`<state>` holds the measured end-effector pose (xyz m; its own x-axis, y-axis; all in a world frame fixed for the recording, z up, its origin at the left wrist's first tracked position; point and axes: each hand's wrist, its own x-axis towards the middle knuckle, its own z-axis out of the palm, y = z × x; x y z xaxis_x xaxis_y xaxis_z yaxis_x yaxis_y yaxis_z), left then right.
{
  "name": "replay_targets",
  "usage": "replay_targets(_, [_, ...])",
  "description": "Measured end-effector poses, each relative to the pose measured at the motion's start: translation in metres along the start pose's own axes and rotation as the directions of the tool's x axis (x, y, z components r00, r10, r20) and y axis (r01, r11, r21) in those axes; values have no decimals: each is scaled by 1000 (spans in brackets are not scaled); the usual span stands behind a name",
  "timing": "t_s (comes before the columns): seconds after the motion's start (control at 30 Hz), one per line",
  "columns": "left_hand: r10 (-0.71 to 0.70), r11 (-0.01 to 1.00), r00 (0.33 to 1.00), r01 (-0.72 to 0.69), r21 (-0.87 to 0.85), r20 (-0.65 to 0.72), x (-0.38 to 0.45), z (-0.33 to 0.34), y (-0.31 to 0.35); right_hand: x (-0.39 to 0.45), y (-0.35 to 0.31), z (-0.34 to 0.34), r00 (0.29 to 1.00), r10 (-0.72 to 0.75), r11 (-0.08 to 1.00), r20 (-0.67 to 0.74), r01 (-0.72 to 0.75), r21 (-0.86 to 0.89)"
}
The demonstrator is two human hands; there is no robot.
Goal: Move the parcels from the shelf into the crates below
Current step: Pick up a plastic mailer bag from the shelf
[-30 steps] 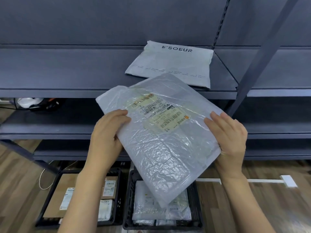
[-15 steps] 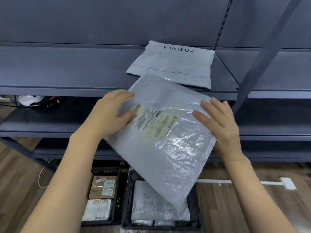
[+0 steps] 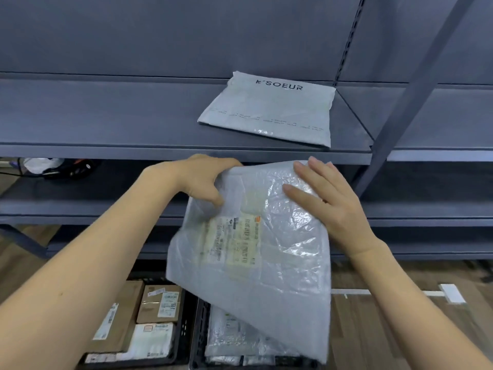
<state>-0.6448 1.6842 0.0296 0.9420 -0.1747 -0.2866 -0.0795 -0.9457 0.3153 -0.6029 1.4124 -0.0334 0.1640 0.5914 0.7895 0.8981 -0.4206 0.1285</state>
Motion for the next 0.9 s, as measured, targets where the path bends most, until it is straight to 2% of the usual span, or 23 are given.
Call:
replay_targets(0.1, [11,1000,1000,-11,-3,-14,-1,12,-5,-6,4,-8,992,61,995,113,-51,-84])
replay_targets(0.17, [29,996,998,-33,-84,-51,-4,23,-9,-3,3,-22,969,106,980,222,-64,-191])
replay_targets(0.23, [34,976,995,-53,-210,-96,-10,32,-9,-6,4,-26,902,317,948,294,-292,-127])
replay_targets(0.27, [31,959,991,-65,-275,-127,-15,36,-7,-5,4,-27,877,371,929,305,-349,-125])
replay_targets(0.37, [-3,921,982,-71,-383,-189,-29,45,-2,-8,12,-18,882,390,918,265,-352,-181])
replay_targets(0.4, [-10,915,977,-77,-396,-212,-34,48,-3,-12,15,-18,879,408,912,245,-385,-139])
replay_targets(0.47, [-51,893,958,-83,-442,-283,-44,55,-10,-26,23,-14,883,445,893,146,-427,-140])
replay_targets(0.6, [-222,801,878,-84,-593,-424,-61,68,-20,-41,19,-9,822,558,828,111,-545,-130])
replay_targets(0.77, [-320,696,833,-117,-709,-451,-71,88,-15,-46,-5,-2,759,640,764,121,-645,5])
replay_targets(0.9, [-398,577,790,-179,-797,-466,-75,99,-16,-50,-24,4,726,653,746,216,-666,-15])
